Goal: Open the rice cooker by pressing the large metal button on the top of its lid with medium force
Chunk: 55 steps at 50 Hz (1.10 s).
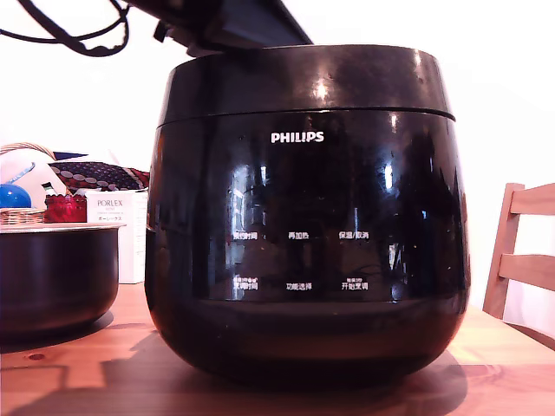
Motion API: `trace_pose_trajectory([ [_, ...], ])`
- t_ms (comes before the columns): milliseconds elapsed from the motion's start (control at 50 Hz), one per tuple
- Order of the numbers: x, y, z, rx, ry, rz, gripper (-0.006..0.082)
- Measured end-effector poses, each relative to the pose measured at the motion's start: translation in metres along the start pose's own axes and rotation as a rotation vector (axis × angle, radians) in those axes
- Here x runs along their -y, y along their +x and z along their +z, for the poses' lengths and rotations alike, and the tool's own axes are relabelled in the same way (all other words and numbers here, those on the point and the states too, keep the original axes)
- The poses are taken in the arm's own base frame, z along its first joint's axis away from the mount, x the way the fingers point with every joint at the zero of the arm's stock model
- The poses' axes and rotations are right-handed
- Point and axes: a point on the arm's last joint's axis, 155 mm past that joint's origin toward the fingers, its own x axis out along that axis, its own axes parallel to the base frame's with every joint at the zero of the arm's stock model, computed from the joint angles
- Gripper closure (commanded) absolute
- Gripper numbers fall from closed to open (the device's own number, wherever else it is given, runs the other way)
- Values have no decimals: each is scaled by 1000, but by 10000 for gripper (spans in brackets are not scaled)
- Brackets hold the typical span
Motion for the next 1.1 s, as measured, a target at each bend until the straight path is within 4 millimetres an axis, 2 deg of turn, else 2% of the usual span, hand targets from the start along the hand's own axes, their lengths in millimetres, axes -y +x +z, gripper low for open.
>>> trace_pose_trajectory([
  [1100,3,-5,-9,-62,9,-15,791],
])
